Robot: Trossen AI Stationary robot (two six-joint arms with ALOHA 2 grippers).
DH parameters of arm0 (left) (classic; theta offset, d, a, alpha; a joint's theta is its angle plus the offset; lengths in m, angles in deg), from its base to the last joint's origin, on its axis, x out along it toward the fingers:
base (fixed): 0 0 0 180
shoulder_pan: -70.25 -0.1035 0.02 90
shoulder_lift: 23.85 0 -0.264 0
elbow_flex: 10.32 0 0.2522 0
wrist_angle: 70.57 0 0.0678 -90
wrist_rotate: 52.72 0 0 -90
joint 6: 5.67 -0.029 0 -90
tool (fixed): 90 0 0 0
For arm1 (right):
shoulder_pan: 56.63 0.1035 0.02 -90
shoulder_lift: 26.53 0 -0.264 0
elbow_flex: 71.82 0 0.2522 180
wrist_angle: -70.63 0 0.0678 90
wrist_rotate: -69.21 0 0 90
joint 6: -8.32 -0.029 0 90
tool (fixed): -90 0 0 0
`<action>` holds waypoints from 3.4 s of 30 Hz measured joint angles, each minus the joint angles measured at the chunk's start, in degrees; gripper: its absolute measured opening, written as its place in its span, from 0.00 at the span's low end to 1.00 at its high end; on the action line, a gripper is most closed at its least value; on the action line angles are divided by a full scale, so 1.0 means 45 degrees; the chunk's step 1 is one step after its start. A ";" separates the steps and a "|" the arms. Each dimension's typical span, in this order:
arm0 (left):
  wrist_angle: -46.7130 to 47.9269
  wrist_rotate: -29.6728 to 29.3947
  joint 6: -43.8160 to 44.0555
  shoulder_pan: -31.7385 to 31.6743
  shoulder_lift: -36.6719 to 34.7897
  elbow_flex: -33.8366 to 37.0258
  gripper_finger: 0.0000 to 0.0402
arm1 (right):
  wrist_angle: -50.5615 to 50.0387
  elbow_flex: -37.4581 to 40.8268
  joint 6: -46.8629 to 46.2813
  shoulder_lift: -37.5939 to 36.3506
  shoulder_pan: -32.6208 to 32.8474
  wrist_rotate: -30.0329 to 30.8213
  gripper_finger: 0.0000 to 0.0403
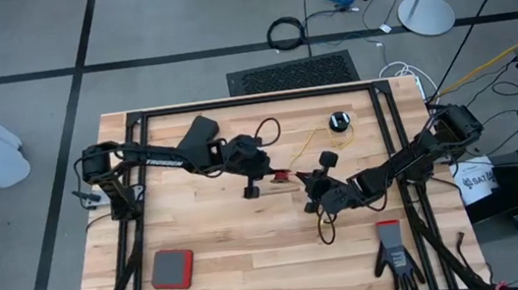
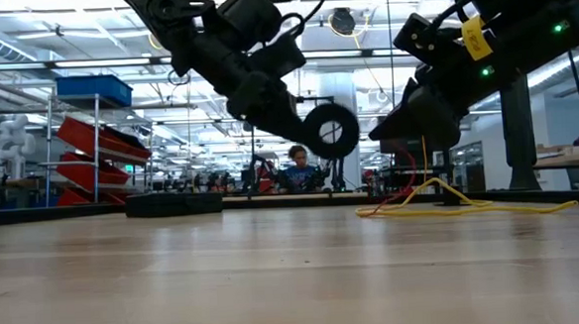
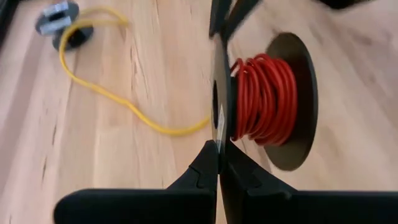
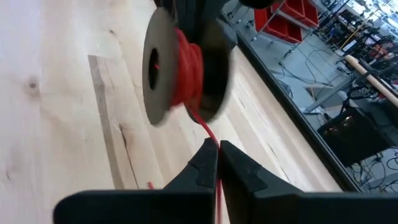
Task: Coil cords
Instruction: Coil the red wire on the spool
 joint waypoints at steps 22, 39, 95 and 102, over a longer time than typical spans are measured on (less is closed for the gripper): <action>0.0848 -0.0988 -0.0722 -0.0005 0.0010 0.0038 0.01 | -0.2889 0.0024 -0.2761 -0.0020 -0.0321 -0.1340 0.04; 0.0933 -0.0988 -0.0736 0.0053 0.0014 0.0029 0.01 | 0.0872 0.1950 -0.4352 -0.0034 -0.1852 -0.2314 0.27; 0.1585 -0.4257 -0.1344 0.0189 0.0134 0.0019 0.01 | 0.5157 0.2560 -0.2658 0.0171 -0.3837 -0.7192 0.00; 0.0106 -0.5449 -0.1299 0.0182 0.0689 0.0009 0.01 | 0.5117 0.2108 -0.2508 -0.0670 -0.3518 -0.7192 0.00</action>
